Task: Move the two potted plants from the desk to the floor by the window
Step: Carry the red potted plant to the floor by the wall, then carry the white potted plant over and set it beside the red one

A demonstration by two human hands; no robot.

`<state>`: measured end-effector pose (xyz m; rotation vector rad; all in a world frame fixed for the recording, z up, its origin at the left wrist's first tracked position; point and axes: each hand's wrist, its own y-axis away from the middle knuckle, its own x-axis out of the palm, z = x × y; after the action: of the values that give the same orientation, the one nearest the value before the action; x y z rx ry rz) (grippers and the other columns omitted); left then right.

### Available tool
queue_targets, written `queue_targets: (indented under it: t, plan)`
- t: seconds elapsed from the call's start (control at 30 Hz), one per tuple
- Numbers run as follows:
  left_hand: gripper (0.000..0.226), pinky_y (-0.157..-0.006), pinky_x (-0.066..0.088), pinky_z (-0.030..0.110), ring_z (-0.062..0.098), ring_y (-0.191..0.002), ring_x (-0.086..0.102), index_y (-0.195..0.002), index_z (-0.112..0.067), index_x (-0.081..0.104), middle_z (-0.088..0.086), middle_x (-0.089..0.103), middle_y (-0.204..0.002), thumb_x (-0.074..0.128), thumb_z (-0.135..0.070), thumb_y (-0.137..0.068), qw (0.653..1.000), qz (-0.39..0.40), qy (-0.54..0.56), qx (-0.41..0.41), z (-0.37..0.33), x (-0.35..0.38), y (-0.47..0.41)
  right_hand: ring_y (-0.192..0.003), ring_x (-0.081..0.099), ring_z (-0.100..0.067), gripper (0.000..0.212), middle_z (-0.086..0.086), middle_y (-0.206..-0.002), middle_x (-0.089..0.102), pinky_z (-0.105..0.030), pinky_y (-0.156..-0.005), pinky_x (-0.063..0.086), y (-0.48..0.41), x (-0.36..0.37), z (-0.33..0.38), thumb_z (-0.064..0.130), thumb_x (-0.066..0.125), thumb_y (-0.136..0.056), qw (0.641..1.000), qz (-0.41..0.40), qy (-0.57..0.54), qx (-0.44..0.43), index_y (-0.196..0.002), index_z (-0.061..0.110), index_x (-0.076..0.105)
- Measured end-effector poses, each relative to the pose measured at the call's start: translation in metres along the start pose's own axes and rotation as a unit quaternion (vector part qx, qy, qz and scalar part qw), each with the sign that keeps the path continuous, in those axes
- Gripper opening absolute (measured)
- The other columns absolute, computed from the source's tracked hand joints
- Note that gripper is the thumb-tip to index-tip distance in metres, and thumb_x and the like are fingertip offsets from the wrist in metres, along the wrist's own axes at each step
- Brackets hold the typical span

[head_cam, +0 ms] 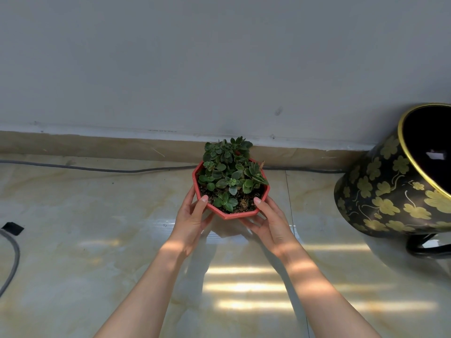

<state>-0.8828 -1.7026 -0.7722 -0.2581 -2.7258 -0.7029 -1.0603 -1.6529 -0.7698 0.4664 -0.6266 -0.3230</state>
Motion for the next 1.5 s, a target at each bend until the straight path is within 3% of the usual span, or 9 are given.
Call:
queue_targets:
  t: [0.17,0.23,0.37,0.6,0.73,0.9,1.1,1.33,1.5]
  plan:
    - [0.072,-0.103,0.043,0.042,0.024,-0.117,0.059,-0.137,-0.026,0.042,0.008,0.061,-0.127,0.067,-0.039,-0.071,0.999,-0.041,0.0,-0.019,-0.004,-0.001,0.006,-0.088,0.068,-0.019,0.037,-0.007,-0.104,0.071,-0.035,-0.079,0.059,0.007,0.003,0.007,0.01,0.061,-0.085,0.999,-0.033,0.008,-0.007,-0.121,0.017,0.06]
    - [0.065,-0.105,0.042,0.045,0.021,-0.117,0.058,-0.137,-0.024,0.042,0.008,0.059,-0.13,0.065,-0.037,-0.078,0.998,-0.061,-0.018,-0.028,-0.011,0.001,0.015,-0.091,0.068,-0.021,0.038,-0.008,-0.106,0.07,-0.039,-0.083,0.058,0.015,0.006,0.014,0.01,0.061,-0.086,0.998,-0.063,0.018,-0.01,-0.123,0.017,0.058]
    - [0.047,-0.106,0.041,0.044,0.015,-0.108,0.056,-0.134,-0.018,0.045,0.002,0.055,-0.125,0.055,-0.029,-0.09,0.992,-0.112,-0.028,-0.05,-0.039,0.015,0.048,-0.115,0.061,-0.025,0.045,-0.008,-0.121,0.066,-0.044,-0.092,0.053,0.046,0.017,0.038,0.02,0.066,-0.083,0.992,-0.096,0.078,0.002,-0.126,0.02,0.052]
    - [0.019,-0.104,0.041,0.04,0.022,-0.119,0.051,-0.112,-0.026,0.053,-0.004,0.057,-0.109,0.049,-0.025,-0.093,0.984,-0.153,-0.03,-0.09,-0.122,0.057,0.117,-0.101,0.064,-0.025,0.016,-0.002,-0.101,0.069,-0.038,-0.082,0.053,0.12,0.075,0.113,0.013,0.061,-0.087,0.986,-0.125,0.108,0.021,-0.1,0.023,0.062]
    - [0.017,-0.101,0.042,0.041,0.021,-0.118,0.052,-0.109,-0.027,0.055,-0.003,0.057,-0.11,0.049,-0.028,-0.093,0.983,-0.148,-0.04,-0.1,-0.181,0.08,0.155,-0.104,0.062,-0.03,0.021,-0.015,-0.113,0.065,-0.036,-0.08,0.053,0.161,0.118,0.16,0.013,0.06,-0.087,0.984,-0.135,0.109,0.043,-0.109,0.015,0.059]
    - [0.029,-0.103,0.042,0.042,0.018,-0.115,0.053,-0.12,-0.024,0.055,-0.006,0.058,-0.109,0.05,-0.031,-0.092,0.983,-0.133,-0.056,-0.113,-0.252,0.108,0.197,-0.102,0.065,-0.027,0.019,-0.014,-0.112,0.067,-0.033,-0.076,0.054,0.207,0.169,0.213,0.016,0.062,-0.086,0.985,-0.118,0.121,0.046,-0.104,0.017,0.062]
    - [0.027,-0.097,0.044,0.037,0.014,-0.106,0.058,-0.118,-0.023,0.054,-0.012,0.061,-0.1,0.049,-0.031,-0.093,0.986,-0.111,-0.077,-0.102,-0.331,0.139,0.248,-0.091,0.066,-0.021,0.012,-0.009,-0.099,0.069,-0.034,-0.082,0.053,0.26,0.223,0.269,0.018,0.059,-0.088,0.983,-0.104,0.142,0.048,-0.099,0.019,0.062]
    - [0.015,-0.083,0.048,0.03,0.011,-0.09,0.064,-0.106,-0.026,0.058,-0.005,0.065,-0.098,0.05,-0.028,-0.093,0.985,-0.097,-0.128,-0.06,-0.414,0.159,0.309,-0.09,0.065,-0.023,0.012,-0.009,-0.097,0.068,-0.04,-0.089,0.05,0.326,0.283,0.326,0.017,0.057,-0.089,0.982,-0.095,0.152,0.057,-0.099,0.018,0.063]
    - [0.014,-0.079,0.049,0.027,0.012,-0.086,0.064,-0.103,-0.023,0.059,-0.004,0.065,-0.094,0.05,-0.026,-0.093,0.984,-0.106,-0.133,-0.044,-0.471,0.164,0.356,-0.089,0.064,-0.022,0.009,-0.007,-0.095,0.068,-0.032,-0.079,0.051,0.373,0.329,0.362,0.017,0.057,-0.09,0.979,-0.082,0.174,0.059,-0.096,0.019,0.063]
